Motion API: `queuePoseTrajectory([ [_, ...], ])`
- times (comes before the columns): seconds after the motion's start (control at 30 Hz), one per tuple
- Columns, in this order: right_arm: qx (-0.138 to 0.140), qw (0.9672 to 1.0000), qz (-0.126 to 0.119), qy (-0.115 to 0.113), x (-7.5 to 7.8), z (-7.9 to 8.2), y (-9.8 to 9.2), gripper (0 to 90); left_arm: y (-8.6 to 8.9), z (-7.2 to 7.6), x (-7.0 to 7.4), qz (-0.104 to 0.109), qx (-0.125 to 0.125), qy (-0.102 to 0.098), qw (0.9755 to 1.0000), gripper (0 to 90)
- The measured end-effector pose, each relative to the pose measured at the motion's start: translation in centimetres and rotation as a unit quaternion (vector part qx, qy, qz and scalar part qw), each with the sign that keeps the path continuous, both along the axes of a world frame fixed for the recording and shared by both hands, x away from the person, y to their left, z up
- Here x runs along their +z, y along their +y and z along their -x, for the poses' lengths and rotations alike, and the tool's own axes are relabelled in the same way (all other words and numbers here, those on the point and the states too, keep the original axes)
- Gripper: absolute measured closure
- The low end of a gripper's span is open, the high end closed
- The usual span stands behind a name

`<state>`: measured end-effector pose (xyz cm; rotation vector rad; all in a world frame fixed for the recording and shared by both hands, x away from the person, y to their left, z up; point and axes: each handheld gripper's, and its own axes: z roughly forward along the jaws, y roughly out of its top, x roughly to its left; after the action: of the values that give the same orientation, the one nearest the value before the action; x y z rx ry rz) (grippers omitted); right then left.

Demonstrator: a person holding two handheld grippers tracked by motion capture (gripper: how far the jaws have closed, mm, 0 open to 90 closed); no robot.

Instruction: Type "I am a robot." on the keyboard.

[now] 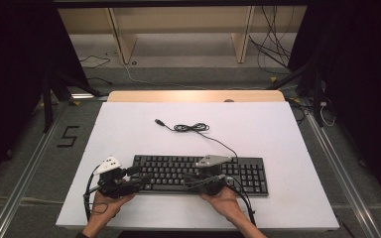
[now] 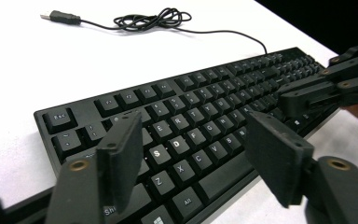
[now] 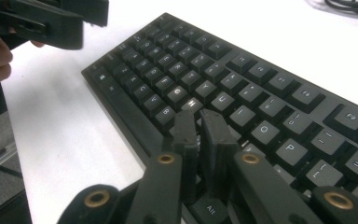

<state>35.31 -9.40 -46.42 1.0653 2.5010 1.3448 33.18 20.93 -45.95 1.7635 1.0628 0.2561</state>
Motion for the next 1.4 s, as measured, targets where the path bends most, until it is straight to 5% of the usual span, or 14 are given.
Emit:
queuePoseTrajectory([
  [1.4,0.002,0.9992,0.033,0.023,-1.5,-1.3,1.7,89.7,0.7,1.5,0.1,0.003,0.004,-0.014,0.9999,28.2],
])
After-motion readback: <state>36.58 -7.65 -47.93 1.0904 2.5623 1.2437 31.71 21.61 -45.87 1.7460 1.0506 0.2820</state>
